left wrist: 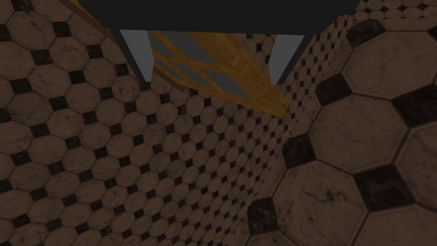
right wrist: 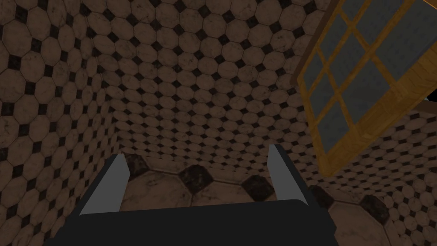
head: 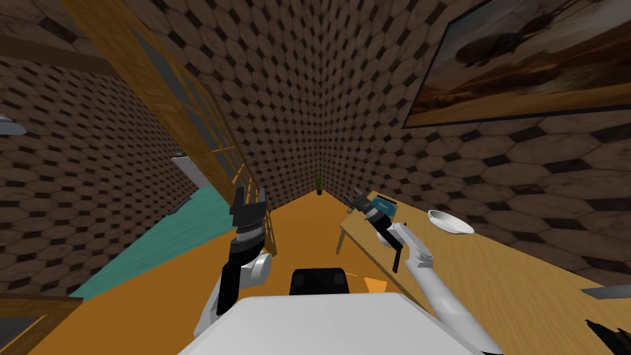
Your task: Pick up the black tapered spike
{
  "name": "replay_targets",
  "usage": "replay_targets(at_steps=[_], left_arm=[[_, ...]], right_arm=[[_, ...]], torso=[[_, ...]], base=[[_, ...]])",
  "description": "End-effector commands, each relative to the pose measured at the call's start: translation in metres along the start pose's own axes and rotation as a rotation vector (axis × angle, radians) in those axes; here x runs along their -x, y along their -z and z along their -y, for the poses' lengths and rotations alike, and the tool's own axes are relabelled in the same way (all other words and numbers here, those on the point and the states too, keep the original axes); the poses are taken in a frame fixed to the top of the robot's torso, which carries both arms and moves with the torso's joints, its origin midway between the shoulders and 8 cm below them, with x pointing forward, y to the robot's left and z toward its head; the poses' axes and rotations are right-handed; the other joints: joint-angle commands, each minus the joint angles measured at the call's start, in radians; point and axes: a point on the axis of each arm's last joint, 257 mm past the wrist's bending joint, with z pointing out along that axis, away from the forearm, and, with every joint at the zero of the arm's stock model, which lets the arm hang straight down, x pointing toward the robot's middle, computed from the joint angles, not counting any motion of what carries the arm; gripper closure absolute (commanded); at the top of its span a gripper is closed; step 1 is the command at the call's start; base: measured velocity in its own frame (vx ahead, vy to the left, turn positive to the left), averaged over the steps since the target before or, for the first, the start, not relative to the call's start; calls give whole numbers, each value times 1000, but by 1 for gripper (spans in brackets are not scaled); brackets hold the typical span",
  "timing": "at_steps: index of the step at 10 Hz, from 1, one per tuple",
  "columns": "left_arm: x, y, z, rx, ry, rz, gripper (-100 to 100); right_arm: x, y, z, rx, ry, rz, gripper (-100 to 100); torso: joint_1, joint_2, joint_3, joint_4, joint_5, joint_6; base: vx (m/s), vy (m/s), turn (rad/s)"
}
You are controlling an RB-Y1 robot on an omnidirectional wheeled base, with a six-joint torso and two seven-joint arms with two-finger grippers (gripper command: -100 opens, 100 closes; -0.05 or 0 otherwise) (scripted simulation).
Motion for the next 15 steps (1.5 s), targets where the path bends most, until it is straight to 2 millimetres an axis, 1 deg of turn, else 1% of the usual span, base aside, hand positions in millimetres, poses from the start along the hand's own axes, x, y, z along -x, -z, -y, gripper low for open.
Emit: replay_targets(at_steps=[1,2,3,4,5,6,7,8,9,10,11,12,13,14,15], left_arm=[[0,0,0,0,0,0,0],[0,0,0,0,0,0,0],[0,0,0,0,0,0,0],[0,0,0,0,0,0,0],[0,0,0,0,0,0,0],[0,0,0,0,0,0,0],[0,0,0,0,0,0,0],[0,0,0,0,0,0,0],[0,0,0,0,0,0,0],[0,0,0,0,0,0,0],[0,0,0,0,0,0,0],[0,0,0,0,0,0,0],[0,0,0,0,0,0,0],[0,0,0,0,0,0,0],[0,0,0,0,0,0,0]], right_arm=[[-9,0,2,8,36,-26,-100],[-20,1,9,30,121,-61,-100],[-30,4,9,32,138,-88,-100],[-32,4,9,35,146,-93,-100],[-43,5,15,62,233,-128,-100],[-55,10,17,63,246,-159,-100],[-56,10,17,66,252,-163,-100],[-72,15,25,91,330,-207,-100],[-79,18,26,97,345,-229,-100],[-81,18,25,101,354,-235,-100],[-94,24,34,131,429,-275,-100],[-104,29,35,137,440,-301,-100],[-106,29,34,141,450,-308,-100],[-123,39,44,172,515,-357,-100],[-129,43,44,182,532,-376,-100]], torso=[[0,0,0,0,0,0],[0,1,0,0,0,0],[0,0,0,0,0,-1],[0,0,0,0,0,0],[-1,1,0,0,0,0],[0,0,0,0,0,0],[-1,0,0,0,0,0],[-1,1,0,0,0,0],[0,0,0,0,0,0],[-1,0,0,0,0,0],[-1,1,0,0,0,0],[-1,0,0,0,0,0],[-1,0,0,0,0,0],[-1,1,0,0,0,0],[-1,0,0,0,0,0]], base=[[7,4,-7],[9,7,130],[11,4,78],[7,2,-13],[9,8,127],[11,4,74],[7,0,-8],[11,6,143],[11,0,71],[6,-1,-20],[8,4,114],[10,0,80],[6,0,-3],[9,4,122],[9,-2,74]])
